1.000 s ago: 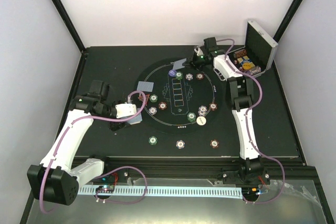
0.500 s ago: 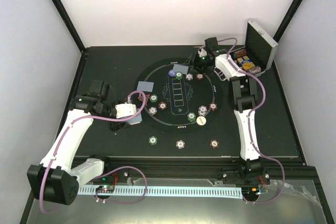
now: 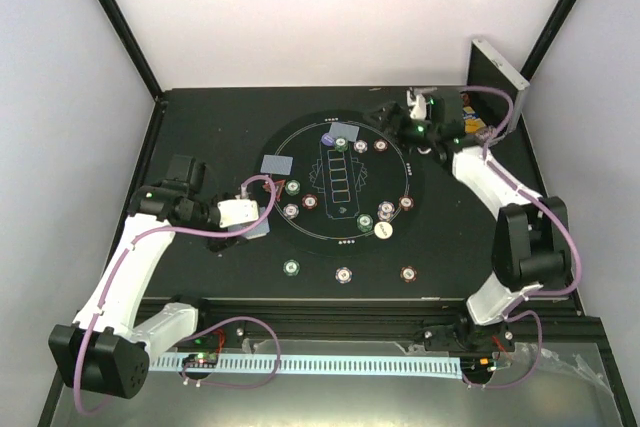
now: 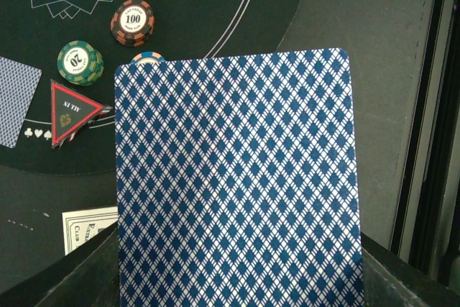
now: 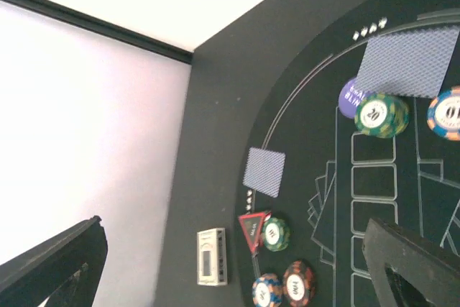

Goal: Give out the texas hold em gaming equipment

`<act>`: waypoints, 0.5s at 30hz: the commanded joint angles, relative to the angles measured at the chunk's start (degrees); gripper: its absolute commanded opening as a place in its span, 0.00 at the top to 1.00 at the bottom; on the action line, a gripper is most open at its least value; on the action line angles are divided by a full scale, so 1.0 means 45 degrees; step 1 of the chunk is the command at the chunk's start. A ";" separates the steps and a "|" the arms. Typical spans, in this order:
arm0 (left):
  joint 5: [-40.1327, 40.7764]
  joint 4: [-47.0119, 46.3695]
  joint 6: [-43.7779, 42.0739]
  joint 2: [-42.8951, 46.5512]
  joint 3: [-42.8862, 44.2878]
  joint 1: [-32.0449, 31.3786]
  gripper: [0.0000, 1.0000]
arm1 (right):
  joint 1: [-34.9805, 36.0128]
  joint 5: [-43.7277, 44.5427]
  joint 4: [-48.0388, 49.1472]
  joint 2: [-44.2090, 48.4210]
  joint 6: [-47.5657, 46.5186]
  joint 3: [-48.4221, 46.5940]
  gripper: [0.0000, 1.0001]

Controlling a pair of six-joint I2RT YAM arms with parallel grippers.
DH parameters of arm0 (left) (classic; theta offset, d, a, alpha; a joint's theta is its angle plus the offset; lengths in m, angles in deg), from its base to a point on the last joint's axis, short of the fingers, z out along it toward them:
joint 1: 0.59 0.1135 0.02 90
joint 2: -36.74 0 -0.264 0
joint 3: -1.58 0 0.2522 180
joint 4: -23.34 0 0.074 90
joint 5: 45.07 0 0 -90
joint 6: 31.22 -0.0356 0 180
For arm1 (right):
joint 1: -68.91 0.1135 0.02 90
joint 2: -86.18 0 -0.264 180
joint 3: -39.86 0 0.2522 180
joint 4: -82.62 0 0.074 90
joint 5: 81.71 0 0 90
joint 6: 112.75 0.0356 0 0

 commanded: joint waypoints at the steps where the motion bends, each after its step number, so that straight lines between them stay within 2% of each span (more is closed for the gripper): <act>1: -0.0294 0.0383 0.0064 0.0275 0.0468 -0.0014 0.98 | -0.0065 -0.2842 0.5653 0.0363 0.3160 0.2916 0.00; 3: -0.0330 0.0359 0.0051 0.0324 0.0477 -0.0027 0.98 | 0.0773 -0.1970 0.2865 0.0979 0.1468 0.2699 0.00; 4: -0.0355 0.0359 0.0055 0.0347 0.0500 -0.0026 0.99 | 0.1205 -0.1439 0.2313 0.1424 0.1084 0.2947 0.00; 8: -0.0394 0.0375 0.0032 0.0340 0.0546 -0.0041 0.98 | 0.2735 -0.1150 0.2315 0.2858 0.1501 0.4560 0.01; 11: -0.0460 0.0329 0.0009 0.0351 0.0550 -0.0026 0.98 | 0.4461 -0.0578 0.2067 0.3389 0.1724 0.5274 0.07; 15: -0.0582 0.0273 -0.0008 0.0374 0.0547 -0.0026 0.98 | 0.6396 -0.0648 0.3872 0.3432 0.3124 0.6415 0.12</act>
